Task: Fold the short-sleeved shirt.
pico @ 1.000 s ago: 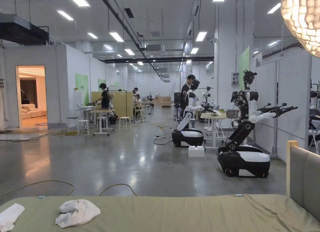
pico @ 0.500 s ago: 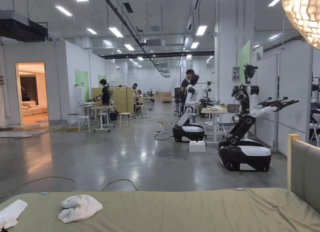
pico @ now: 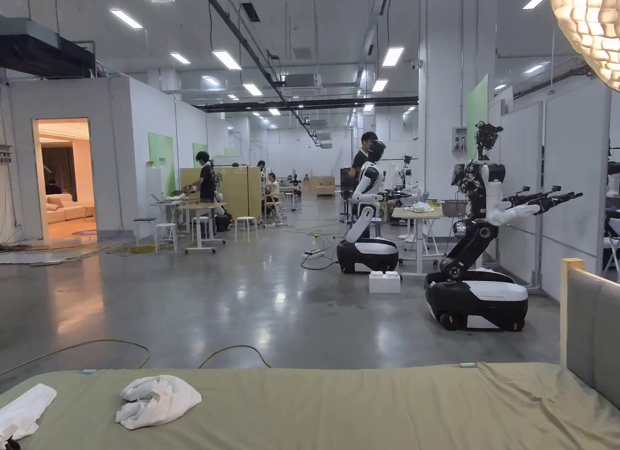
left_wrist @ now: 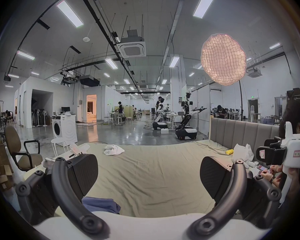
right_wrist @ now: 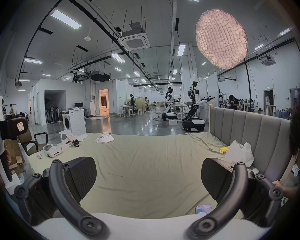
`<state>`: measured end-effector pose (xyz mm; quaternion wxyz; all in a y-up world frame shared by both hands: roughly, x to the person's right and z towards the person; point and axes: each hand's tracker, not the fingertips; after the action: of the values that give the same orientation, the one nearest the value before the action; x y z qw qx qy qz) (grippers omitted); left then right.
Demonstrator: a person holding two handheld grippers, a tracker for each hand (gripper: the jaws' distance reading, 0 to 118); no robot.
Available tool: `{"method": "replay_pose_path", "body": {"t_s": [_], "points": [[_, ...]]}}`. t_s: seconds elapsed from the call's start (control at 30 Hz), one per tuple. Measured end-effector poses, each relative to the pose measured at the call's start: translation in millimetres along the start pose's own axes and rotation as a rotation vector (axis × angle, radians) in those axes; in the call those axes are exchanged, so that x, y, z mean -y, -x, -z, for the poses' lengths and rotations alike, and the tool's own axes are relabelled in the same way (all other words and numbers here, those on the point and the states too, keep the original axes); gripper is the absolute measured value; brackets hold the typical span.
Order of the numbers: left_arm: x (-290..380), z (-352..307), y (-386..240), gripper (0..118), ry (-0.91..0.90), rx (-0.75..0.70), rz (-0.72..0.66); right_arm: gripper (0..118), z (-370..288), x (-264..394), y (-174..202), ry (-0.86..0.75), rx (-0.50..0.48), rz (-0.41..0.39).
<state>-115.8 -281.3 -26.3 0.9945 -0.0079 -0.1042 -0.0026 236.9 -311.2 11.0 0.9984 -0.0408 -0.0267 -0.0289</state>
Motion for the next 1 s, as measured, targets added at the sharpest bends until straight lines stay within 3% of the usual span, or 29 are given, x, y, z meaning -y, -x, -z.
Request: {"method": "replay_pose_path", "body": {"t_s": [1.0], "points": [[-8.6,-4.2,3.9,118,-0.004,0.004,-0.029,118,0.1,-8.4,0.1,0.013,0.001,0.022]]}}
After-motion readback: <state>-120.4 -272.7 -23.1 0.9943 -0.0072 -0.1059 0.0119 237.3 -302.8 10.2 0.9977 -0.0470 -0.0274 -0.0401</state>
